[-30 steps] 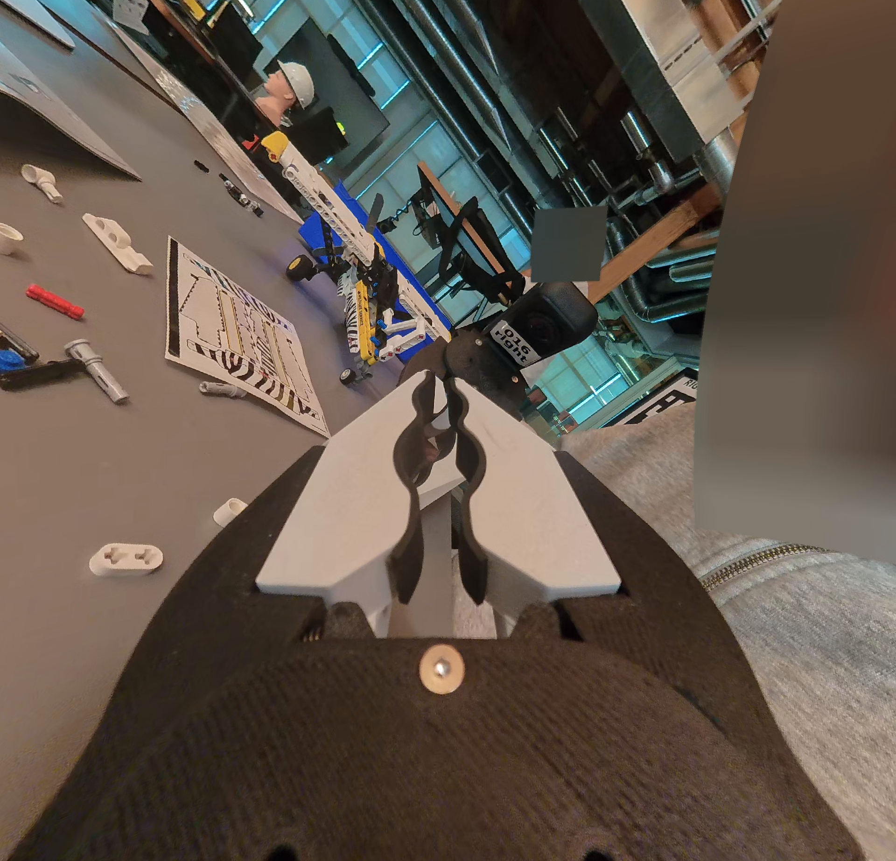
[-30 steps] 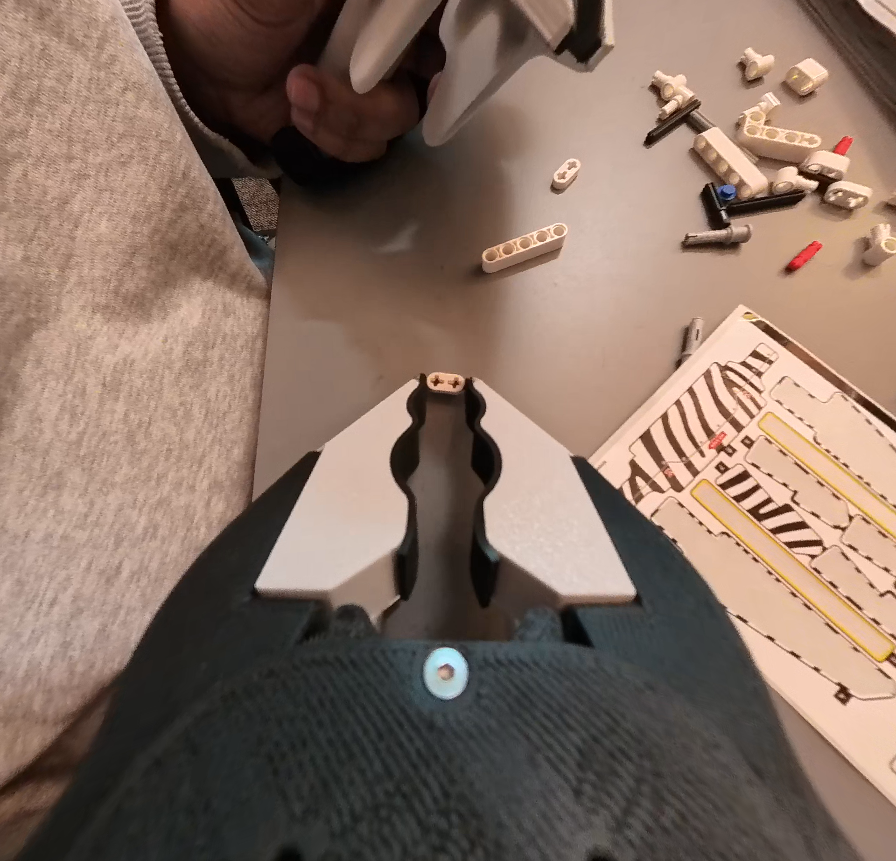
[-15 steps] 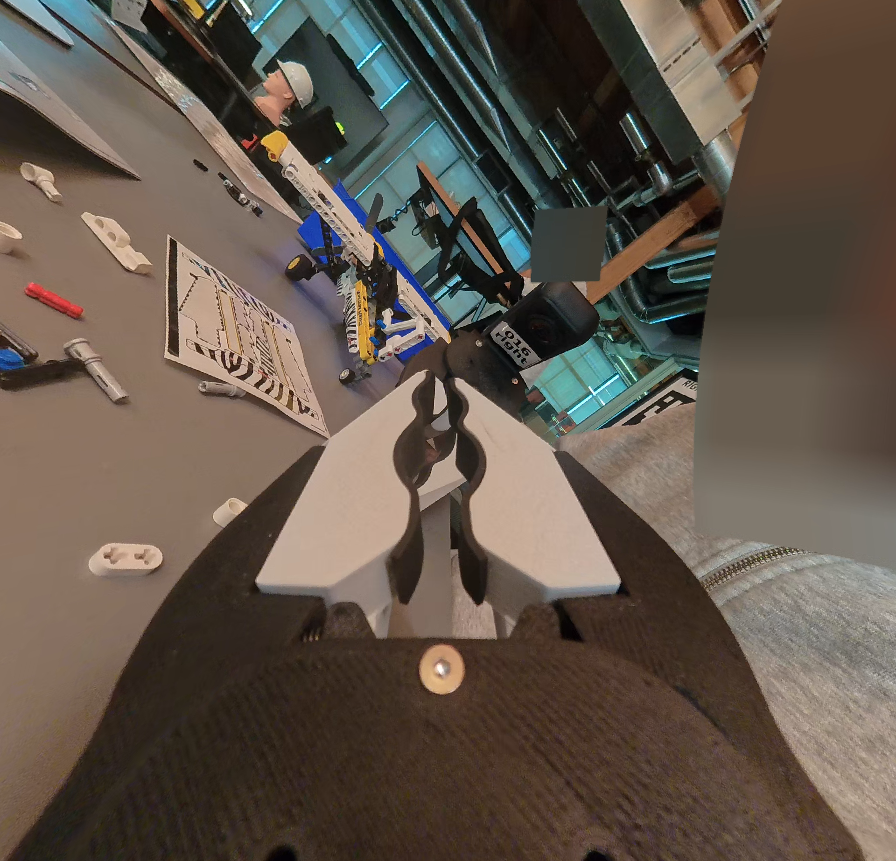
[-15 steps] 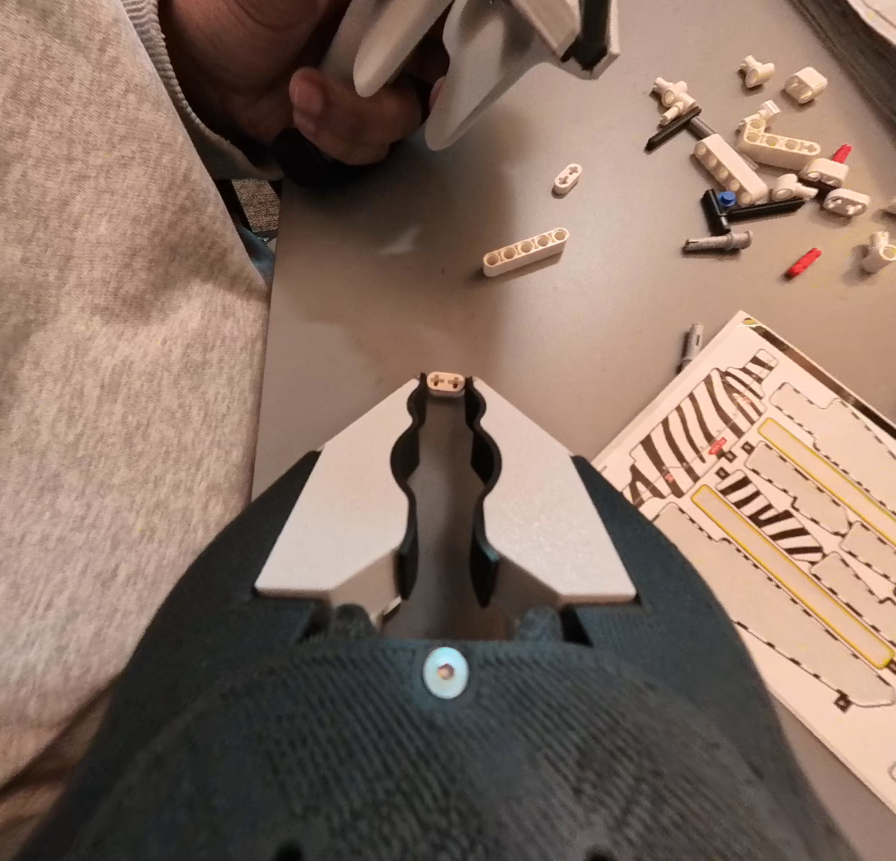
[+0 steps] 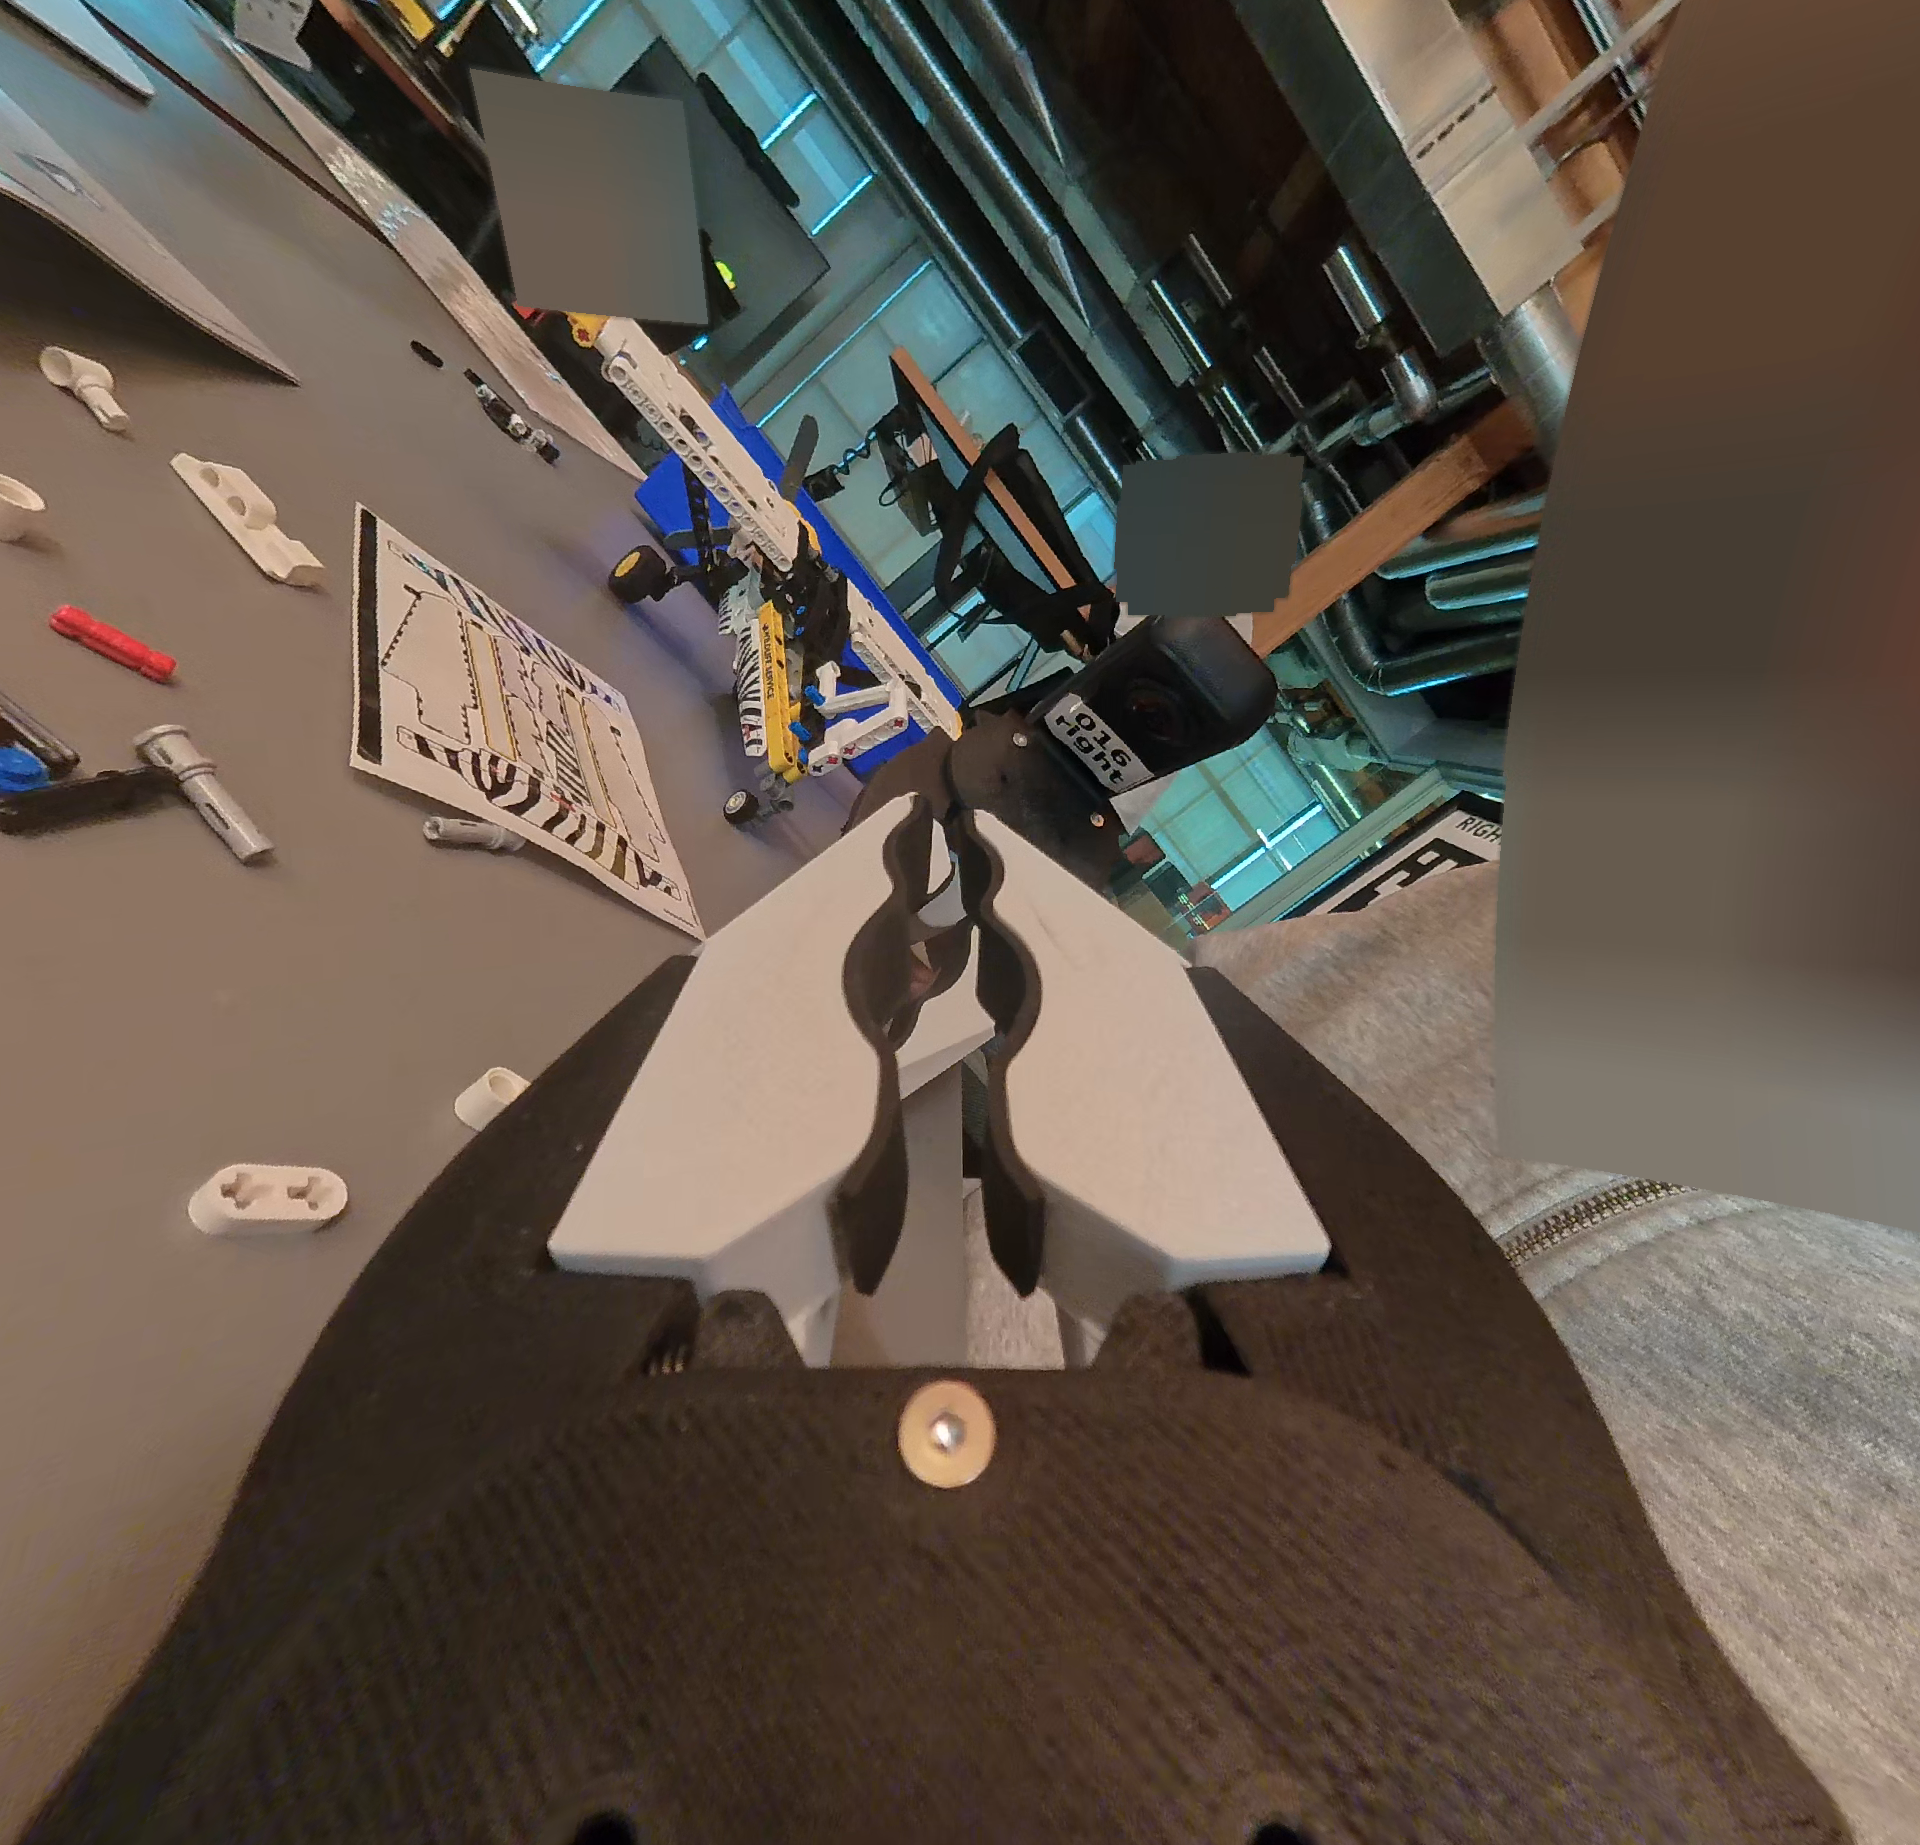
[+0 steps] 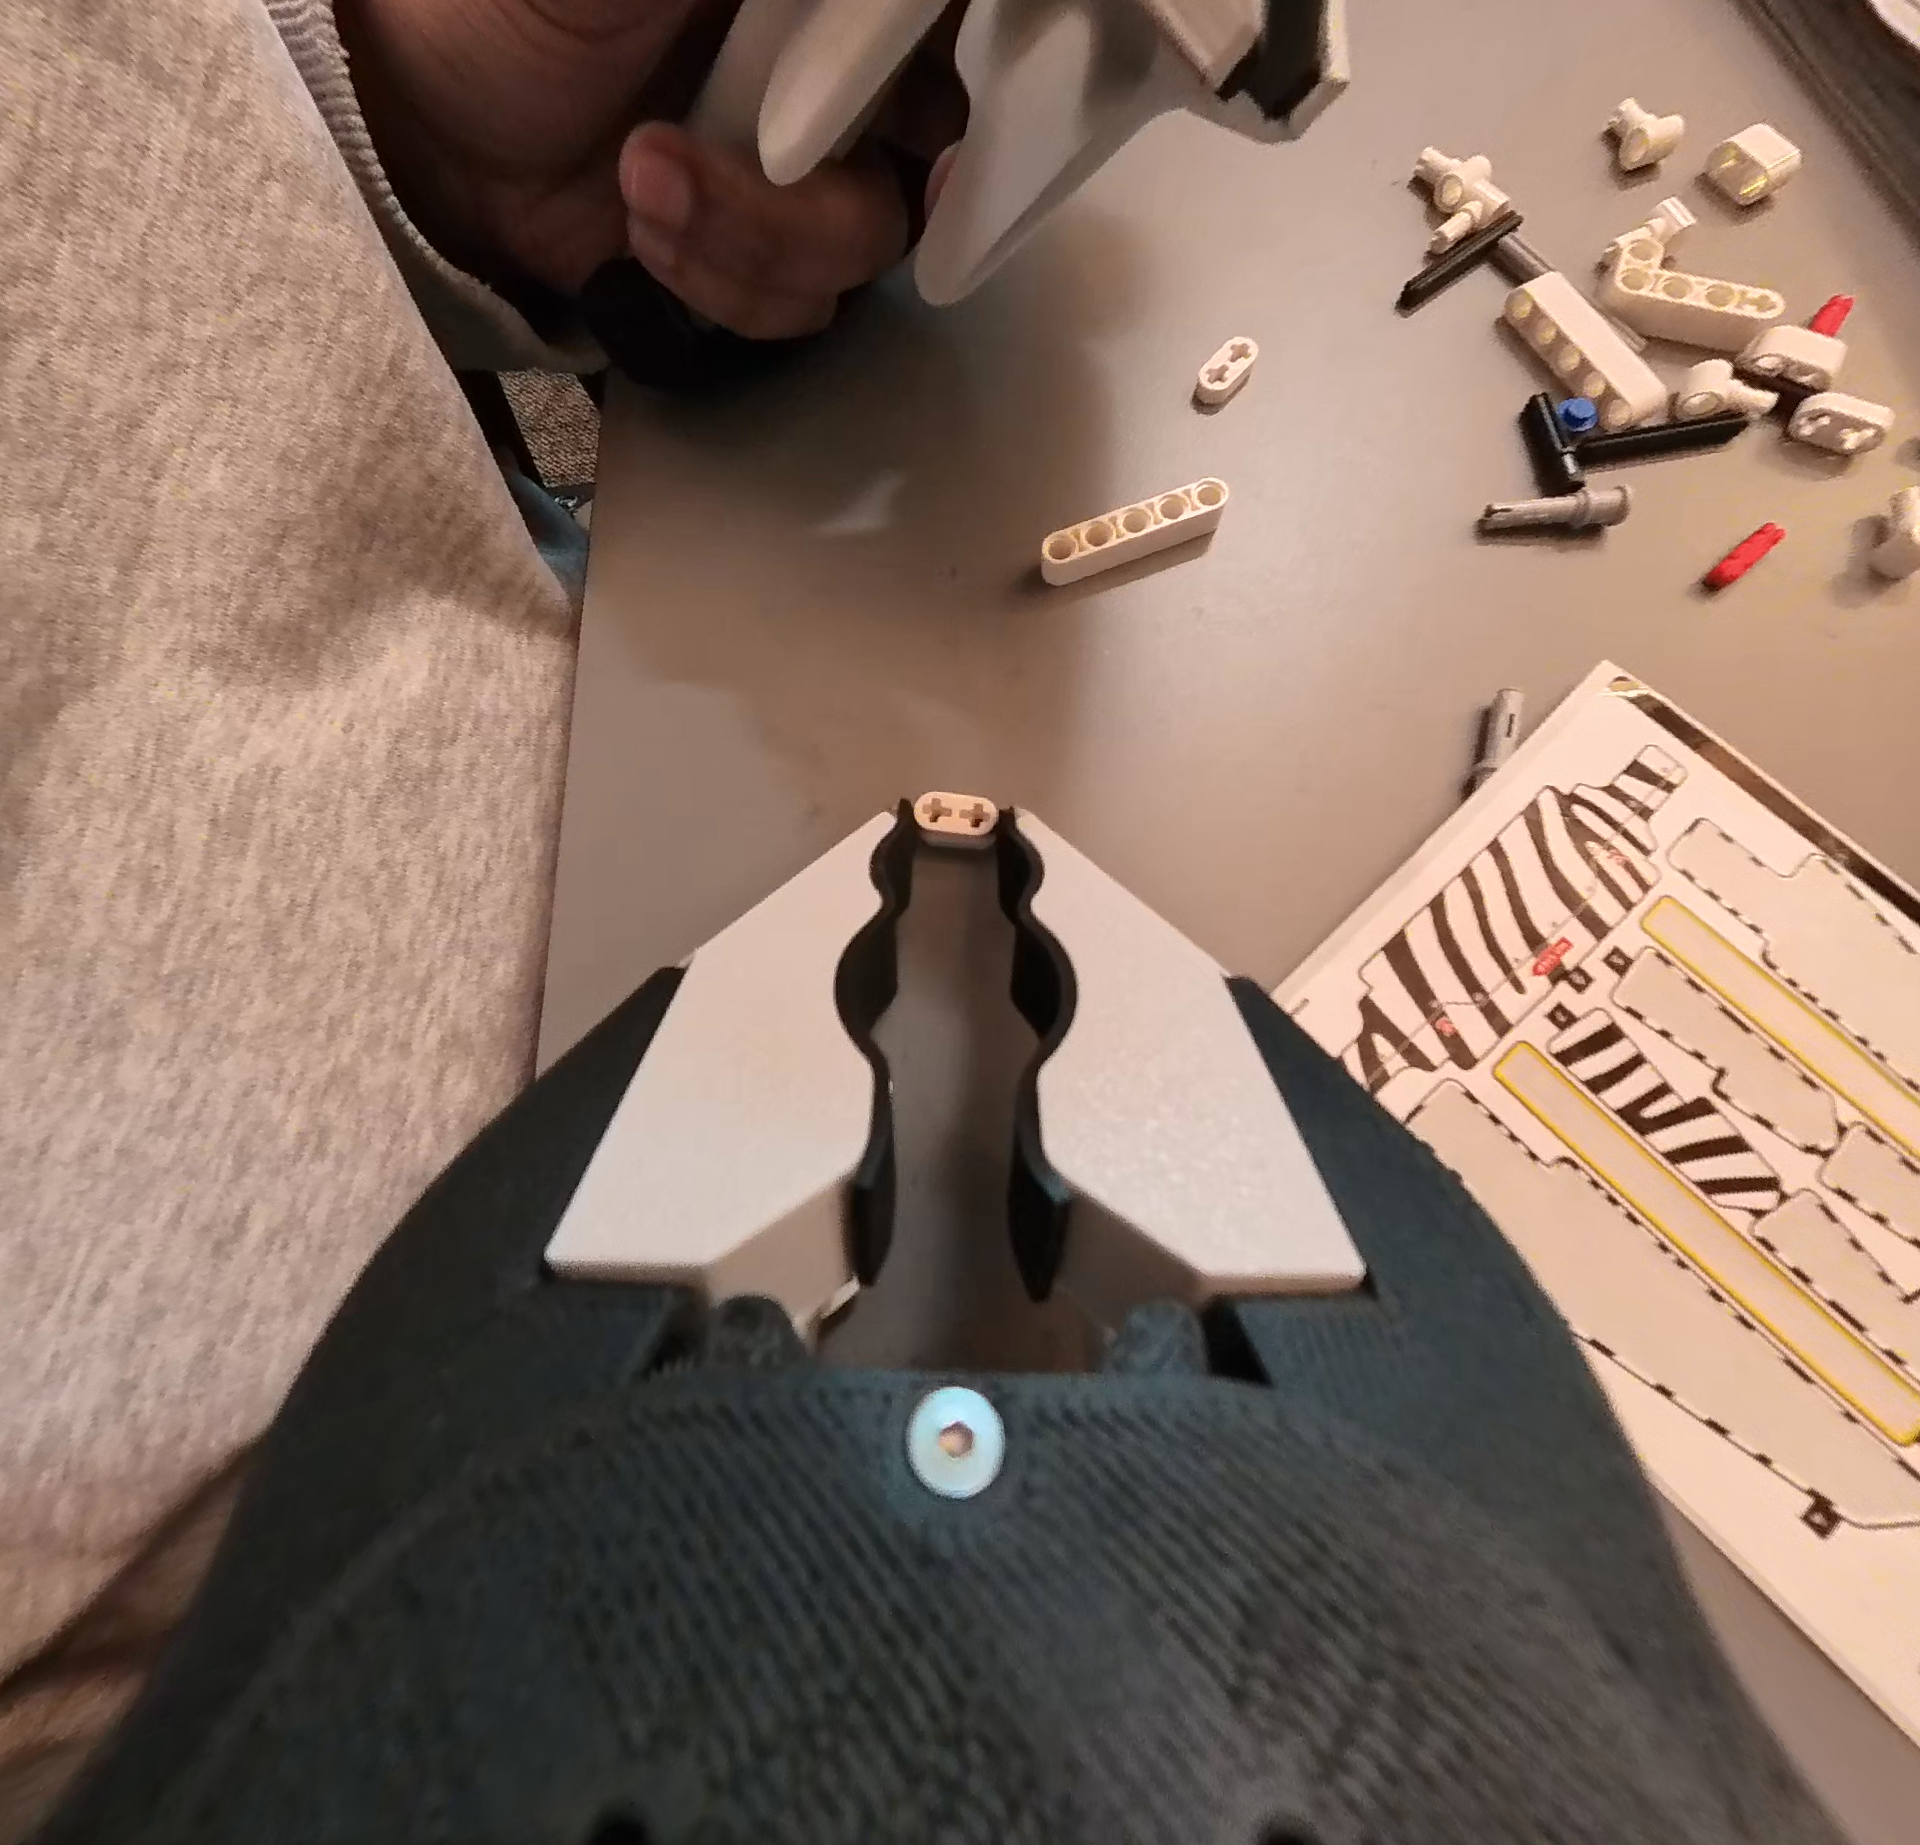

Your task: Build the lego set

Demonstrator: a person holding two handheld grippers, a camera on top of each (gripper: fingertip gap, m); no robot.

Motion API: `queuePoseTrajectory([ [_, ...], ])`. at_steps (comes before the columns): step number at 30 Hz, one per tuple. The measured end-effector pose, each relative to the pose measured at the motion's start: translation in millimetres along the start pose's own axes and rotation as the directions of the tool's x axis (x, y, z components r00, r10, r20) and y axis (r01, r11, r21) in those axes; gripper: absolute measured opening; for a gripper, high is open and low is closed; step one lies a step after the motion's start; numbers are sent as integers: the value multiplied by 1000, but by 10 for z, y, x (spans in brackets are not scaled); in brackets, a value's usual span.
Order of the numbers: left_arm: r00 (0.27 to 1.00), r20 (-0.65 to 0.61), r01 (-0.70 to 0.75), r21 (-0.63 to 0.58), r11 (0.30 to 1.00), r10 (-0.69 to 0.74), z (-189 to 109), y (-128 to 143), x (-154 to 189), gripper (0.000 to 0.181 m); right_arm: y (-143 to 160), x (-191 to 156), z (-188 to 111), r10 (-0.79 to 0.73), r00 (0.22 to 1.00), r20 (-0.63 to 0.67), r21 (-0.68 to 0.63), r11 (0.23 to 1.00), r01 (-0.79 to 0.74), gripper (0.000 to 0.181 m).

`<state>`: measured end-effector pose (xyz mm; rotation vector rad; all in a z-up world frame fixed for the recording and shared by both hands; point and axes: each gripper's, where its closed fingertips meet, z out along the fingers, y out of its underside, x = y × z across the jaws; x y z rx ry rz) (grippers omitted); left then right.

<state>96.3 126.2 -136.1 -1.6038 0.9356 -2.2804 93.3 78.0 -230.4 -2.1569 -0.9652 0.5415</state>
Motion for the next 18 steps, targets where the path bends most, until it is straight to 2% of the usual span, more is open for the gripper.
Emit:
queuePoseTrajectory([
  [18,1000,-2,2,2,1000,-2,-2,-1,0,2,-31,21,-50,7,1000,-24,15,1000,-6,20],
])
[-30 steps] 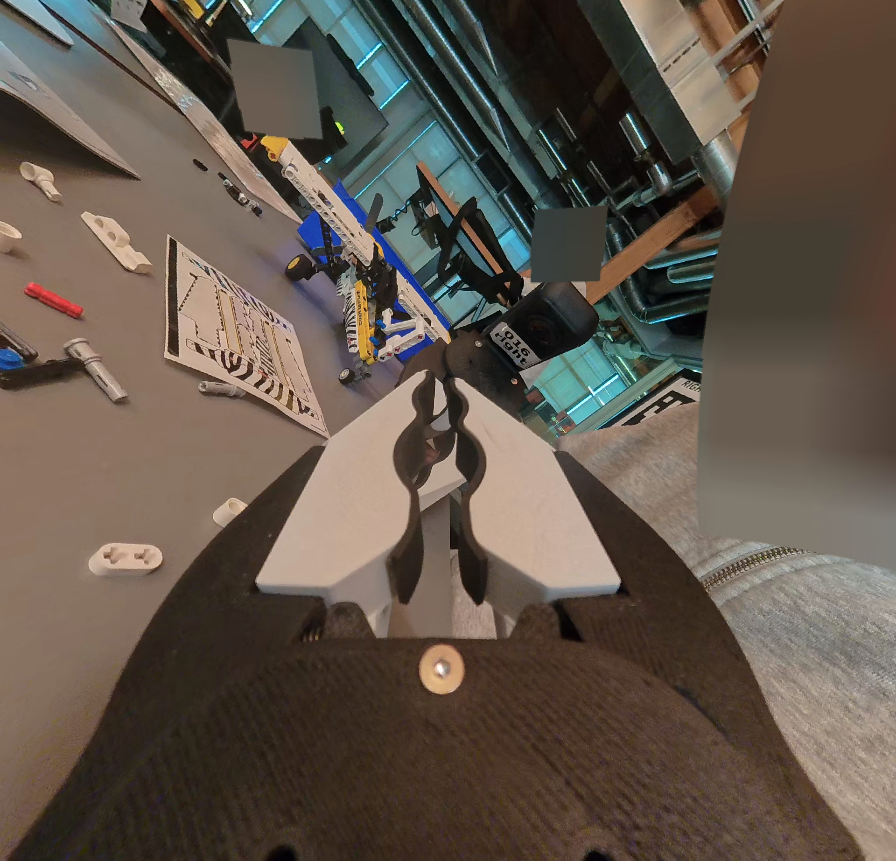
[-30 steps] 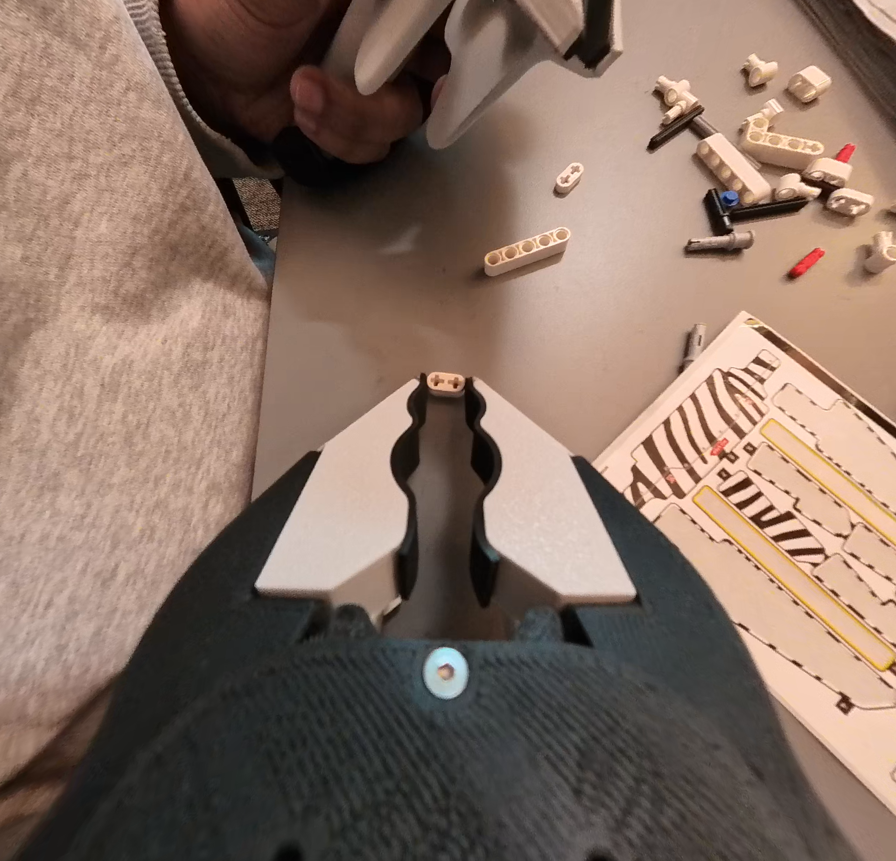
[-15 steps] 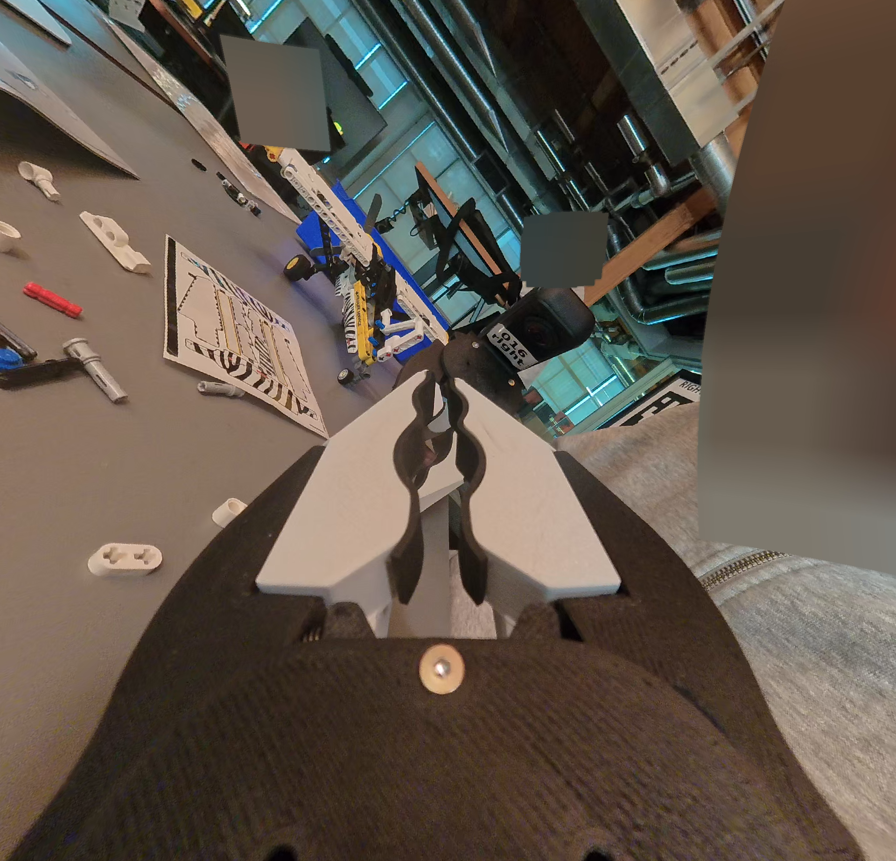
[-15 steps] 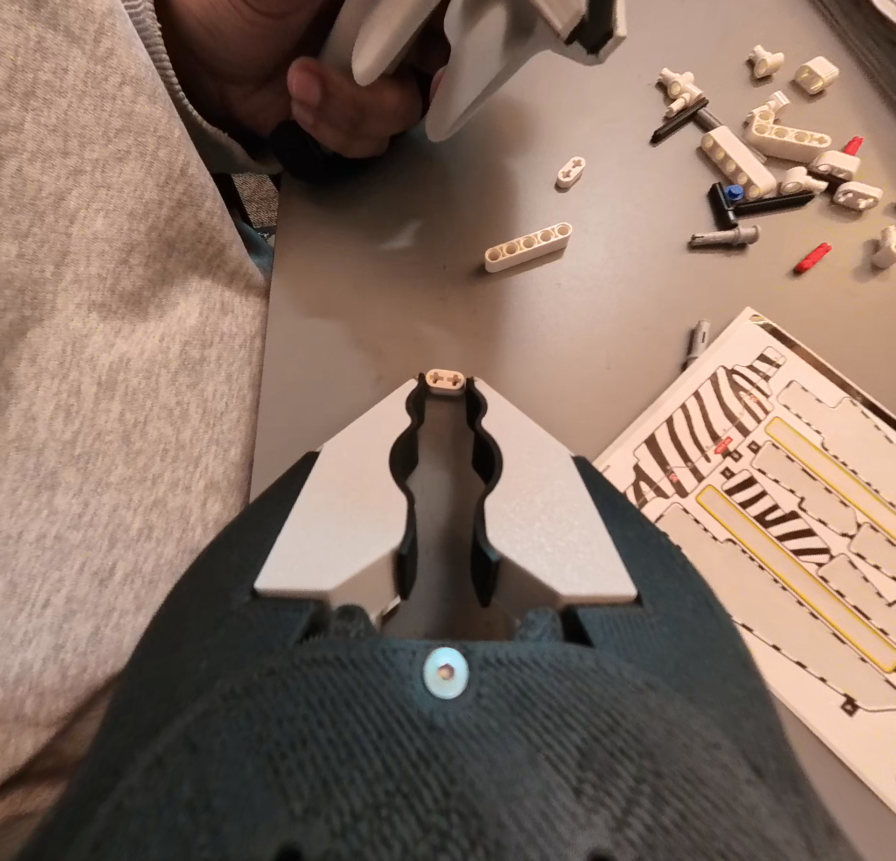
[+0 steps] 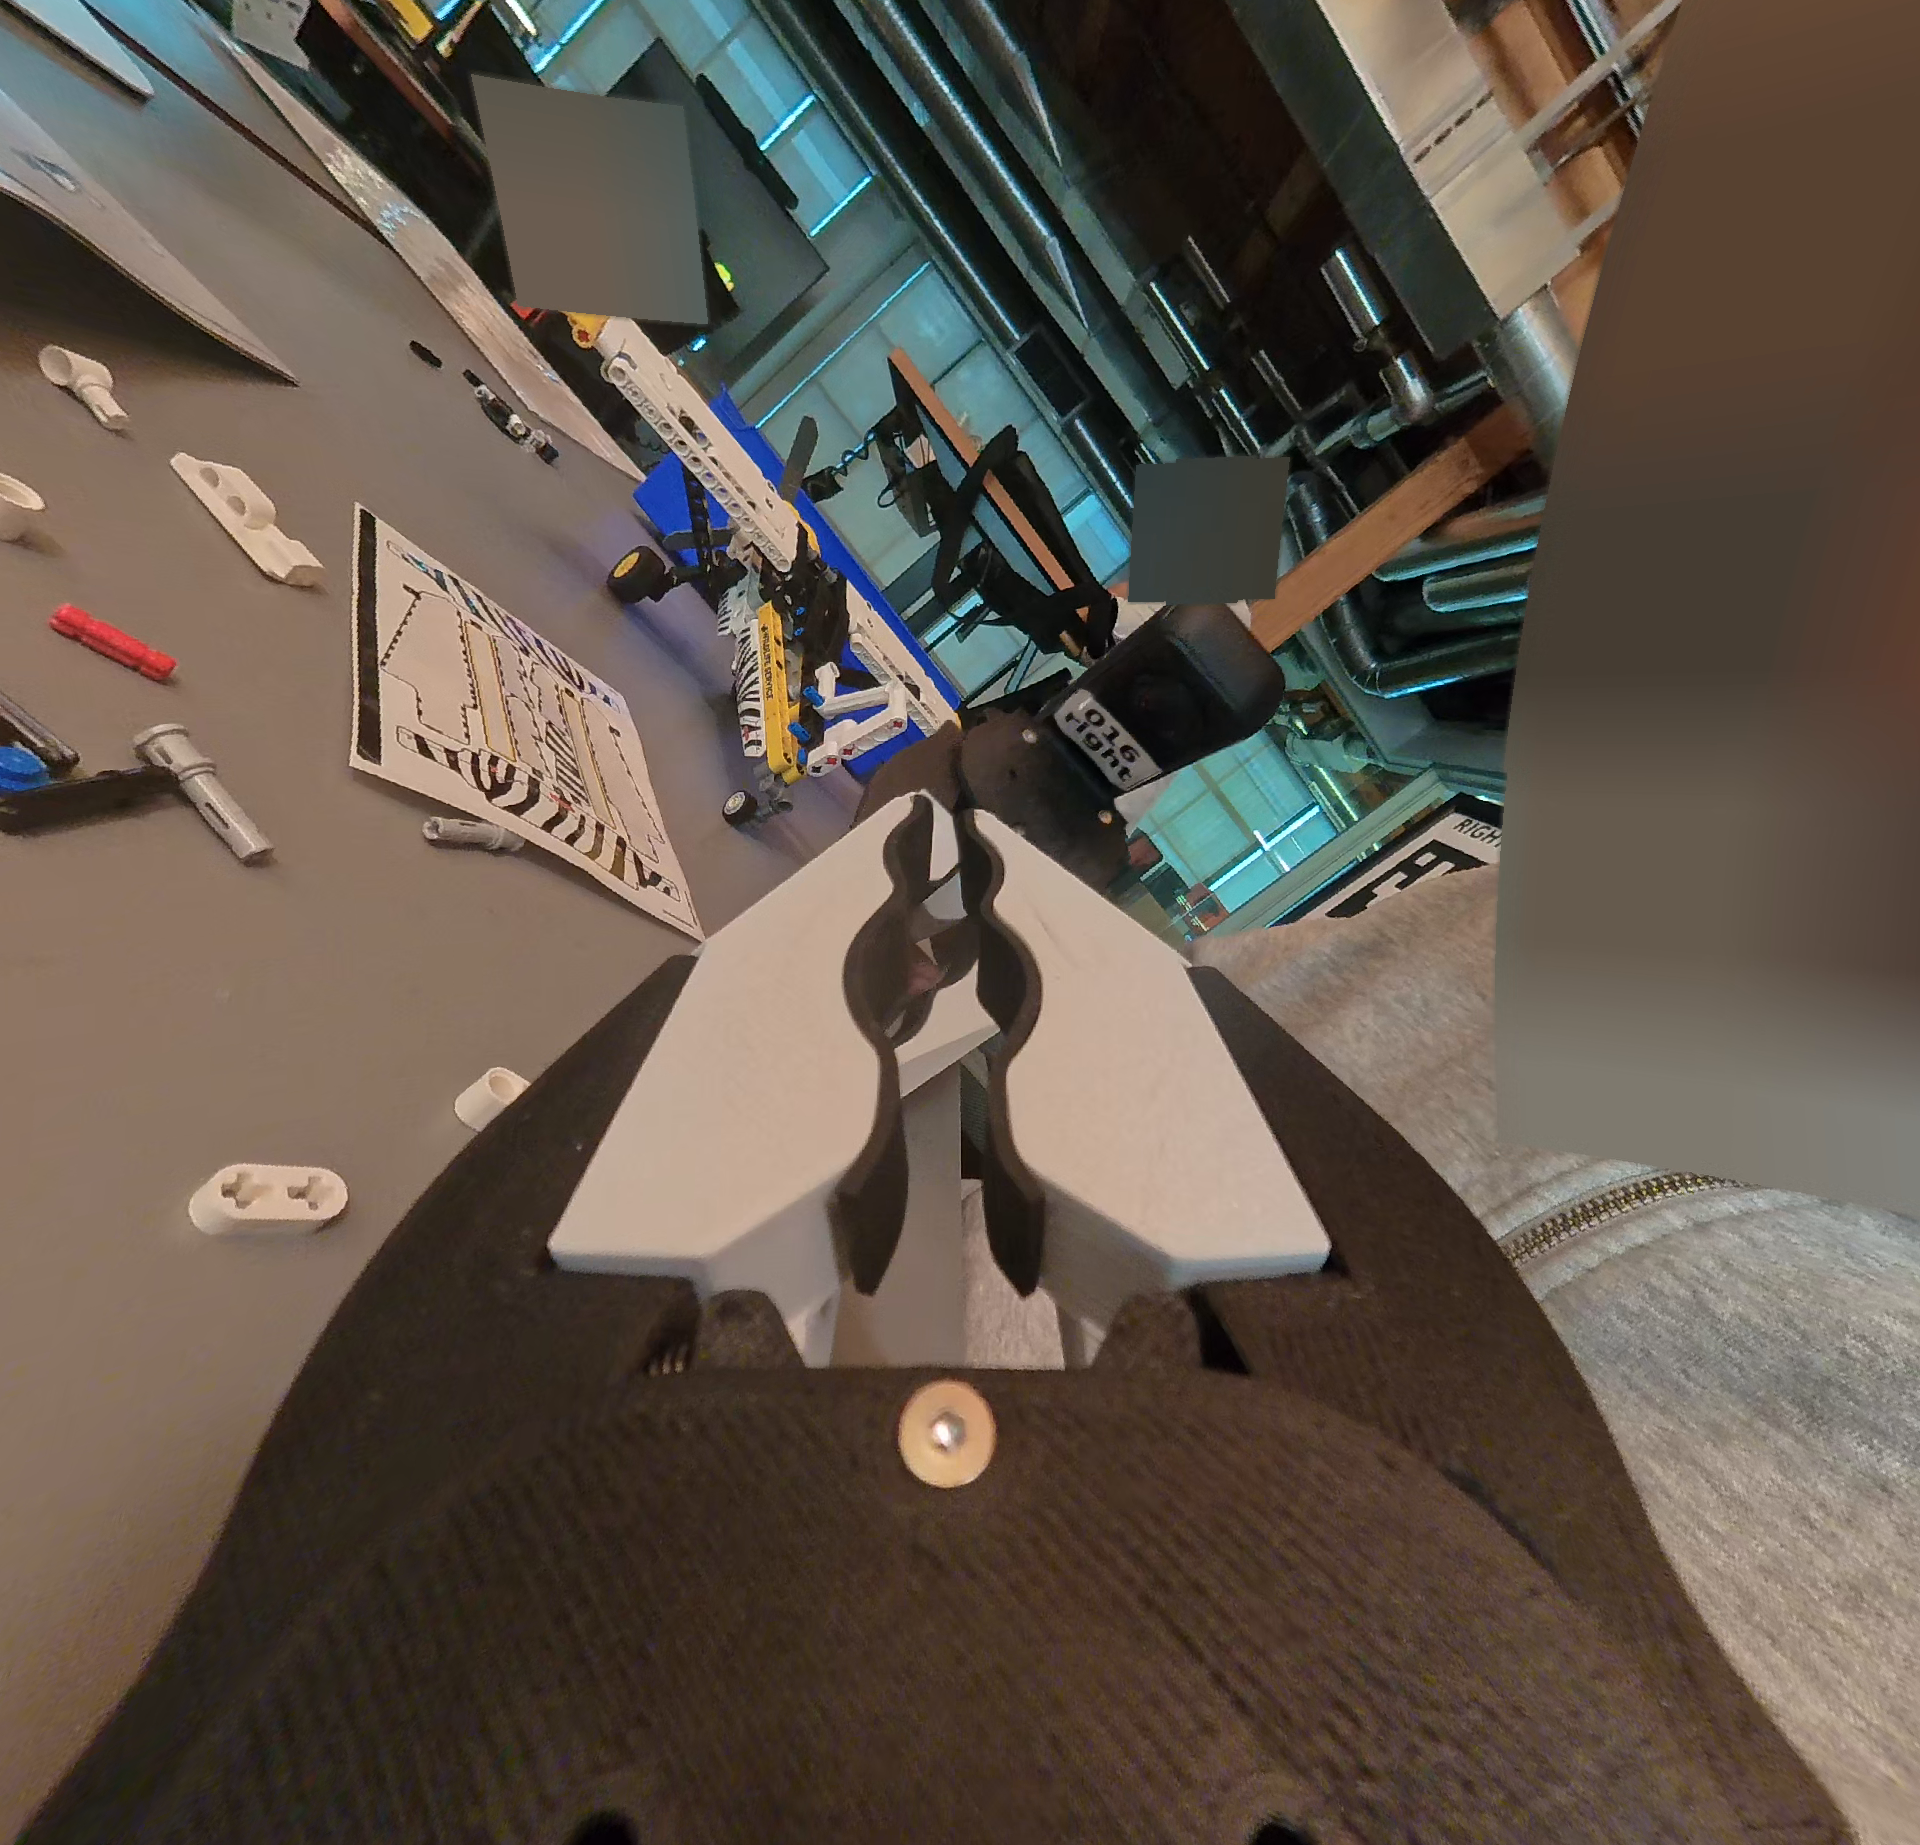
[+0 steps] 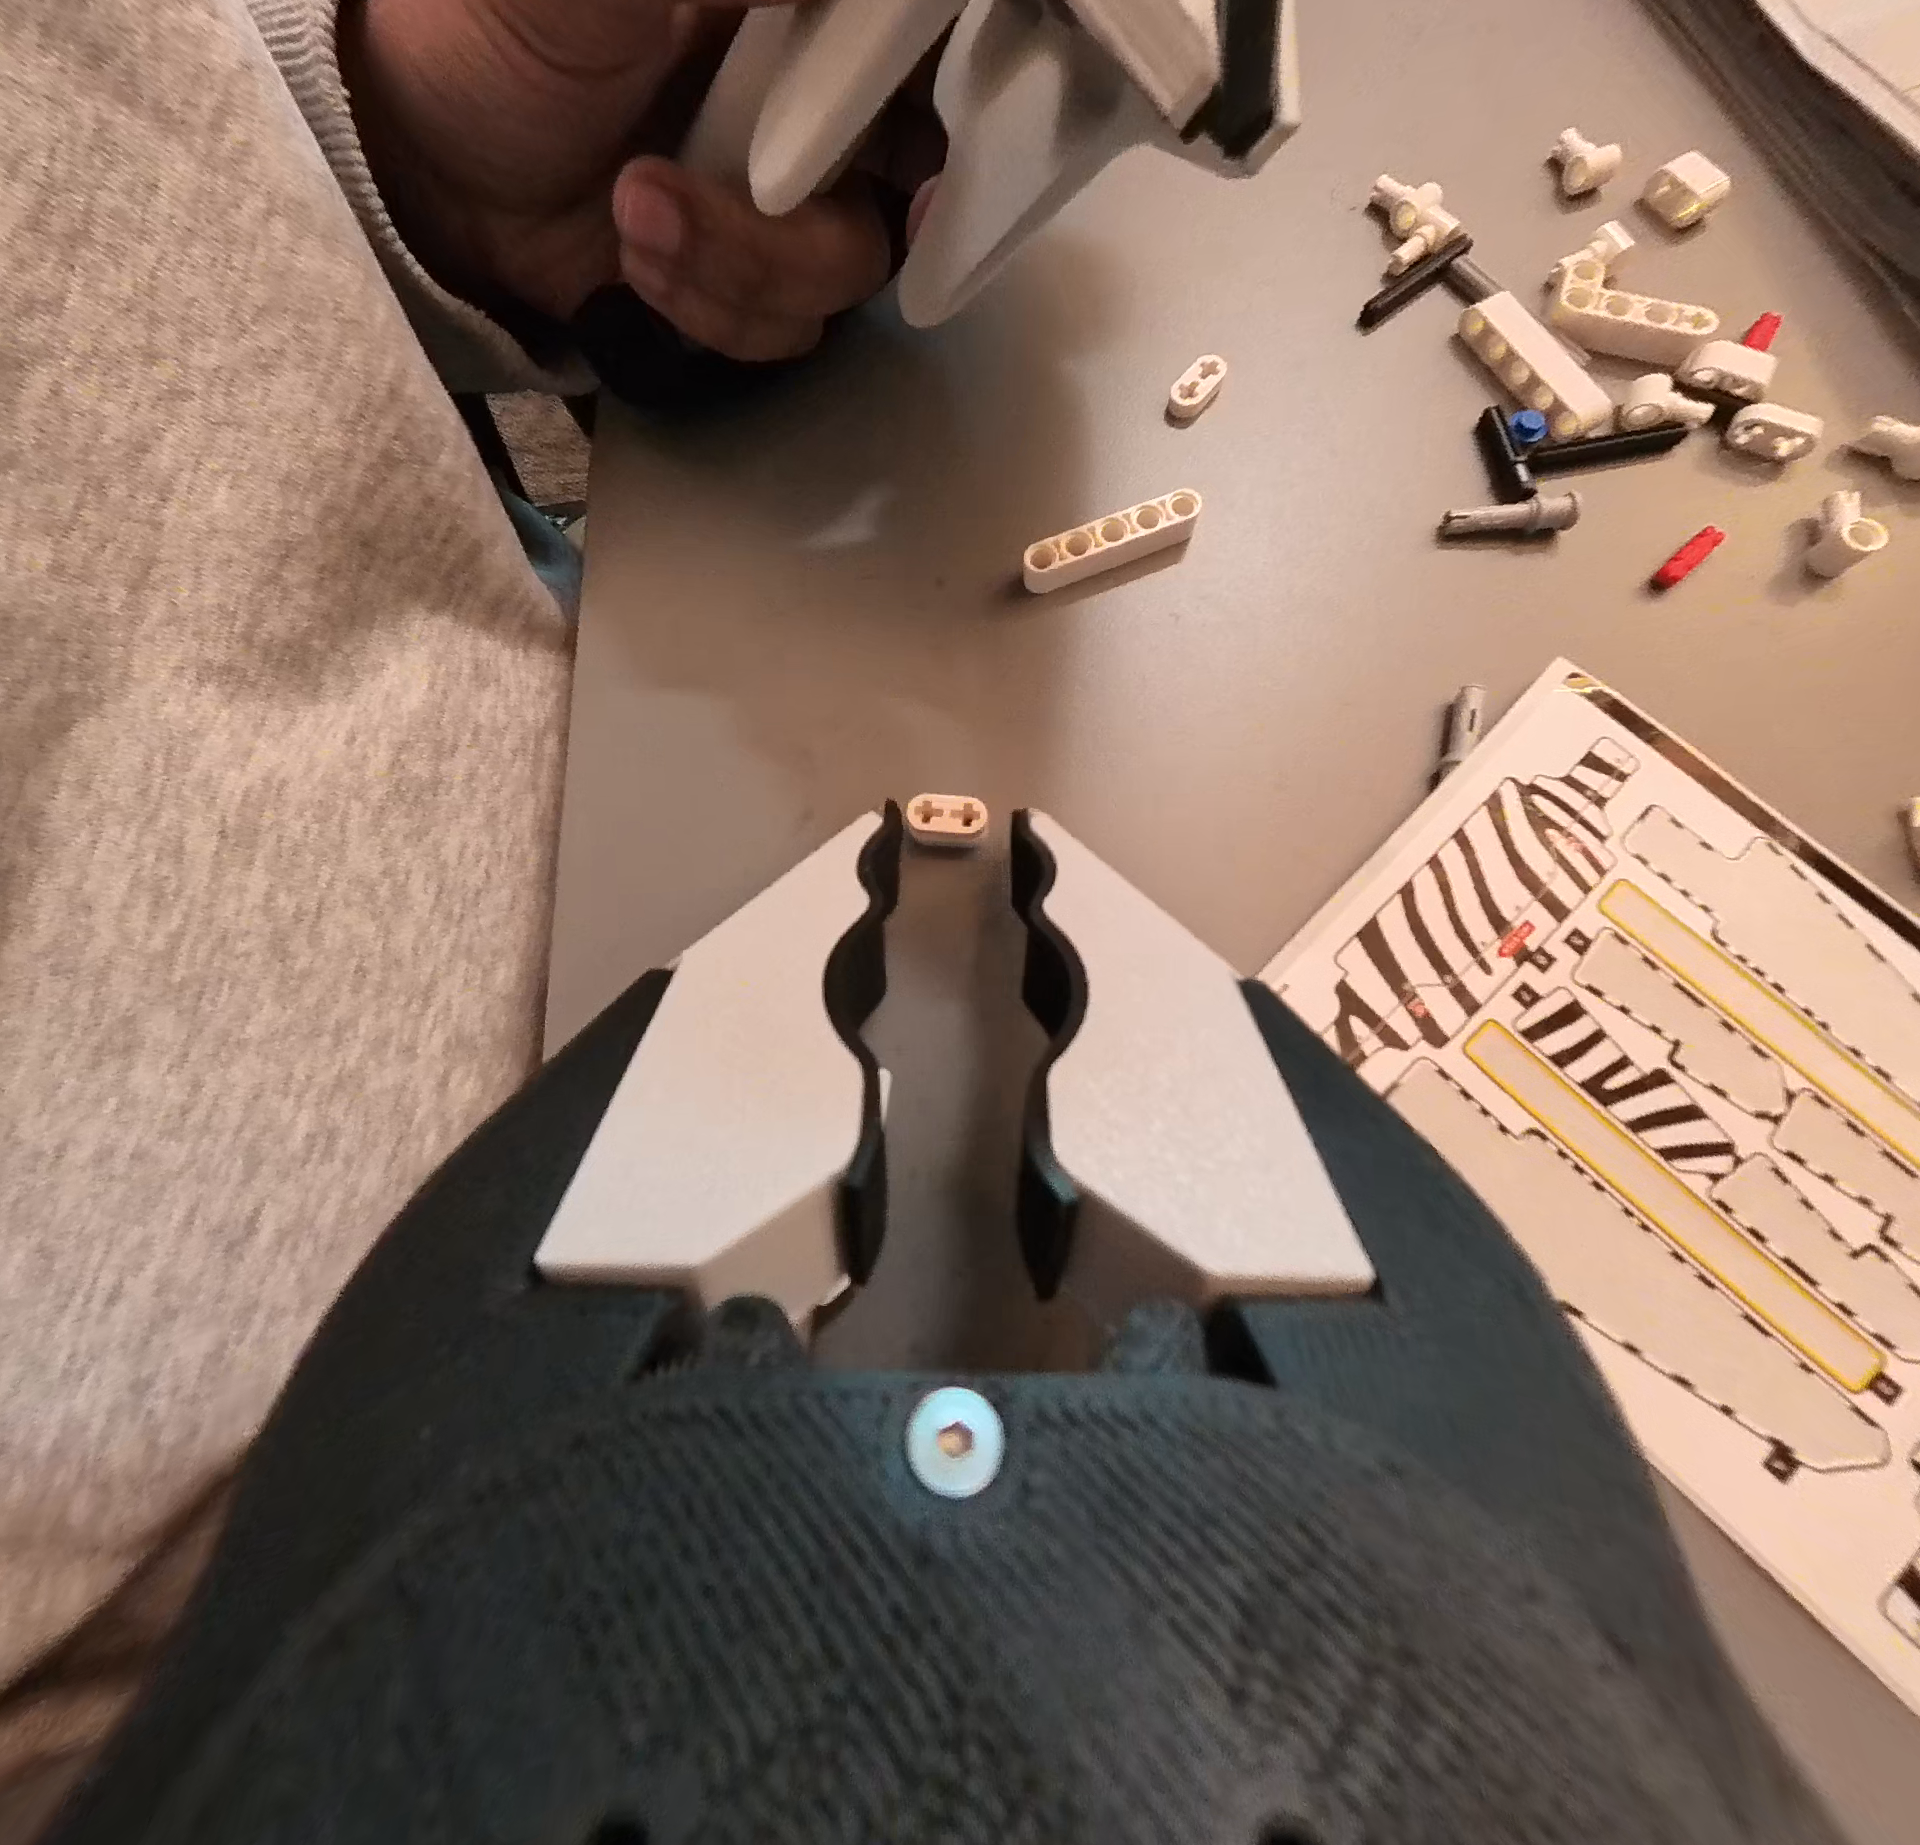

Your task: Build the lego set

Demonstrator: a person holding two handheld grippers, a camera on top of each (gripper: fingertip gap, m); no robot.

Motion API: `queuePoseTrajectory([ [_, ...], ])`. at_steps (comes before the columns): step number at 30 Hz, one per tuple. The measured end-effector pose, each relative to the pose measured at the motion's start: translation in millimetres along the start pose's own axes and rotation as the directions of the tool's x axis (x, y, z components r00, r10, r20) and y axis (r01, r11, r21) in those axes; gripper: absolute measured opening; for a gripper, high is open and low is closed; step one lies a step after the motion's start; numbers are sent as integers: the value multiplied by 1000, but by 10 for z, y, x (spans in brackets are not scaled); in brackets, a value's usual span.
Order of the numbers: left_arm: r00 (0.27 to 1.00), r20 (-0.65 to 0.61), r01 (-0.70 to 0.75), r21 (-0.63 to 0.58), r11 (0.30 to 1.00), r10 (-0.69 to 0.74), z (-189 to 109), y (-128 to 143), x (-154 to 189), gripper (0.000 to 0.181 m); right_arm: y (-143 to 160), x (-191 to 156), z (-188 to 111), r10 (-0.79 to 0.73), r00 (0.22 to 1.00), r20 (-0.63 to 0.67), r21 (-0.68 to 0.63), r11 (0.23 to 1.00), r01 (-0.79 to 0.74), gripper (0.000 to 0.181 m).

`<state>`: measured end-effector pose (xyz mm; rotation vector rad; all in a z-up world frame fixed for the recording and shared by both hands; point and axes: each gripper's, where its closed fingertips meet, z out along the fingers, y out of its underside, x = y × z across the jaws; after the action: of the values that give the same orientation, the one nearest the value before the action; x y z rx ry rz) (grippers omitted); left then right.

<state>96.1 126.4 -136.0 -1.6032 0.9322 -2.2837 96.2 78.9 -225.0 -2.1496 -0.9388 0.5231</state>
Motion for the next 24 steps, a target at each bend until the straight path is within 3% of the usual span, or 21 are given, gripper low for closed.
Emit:
queuePoseTrajectory([
  [6,1000,4,-10,1,1000,10,2,4,3,1,-80,35,-109,21,999,-45,61,998,-18,25],
  [10,1000,10,-22,1,1000,22,11,8,2,1,-262,72,-253,24,993,-114,207,978,0,17],
  [13,1000,14,-29,2,1000,29,18,8,2,1,-518,108,-481,-5,972,-237,399,911,102,6],
  [18,1000,11,-30,3,1000,30,35,4,-2,1,-731,121,-786,48,950,-307,636,754,167,6],
  [24,1000,9,-29,3,1000,29,50,-1,-8,2,-729,173,-939,99,941,-324,681,715,159,8],
])
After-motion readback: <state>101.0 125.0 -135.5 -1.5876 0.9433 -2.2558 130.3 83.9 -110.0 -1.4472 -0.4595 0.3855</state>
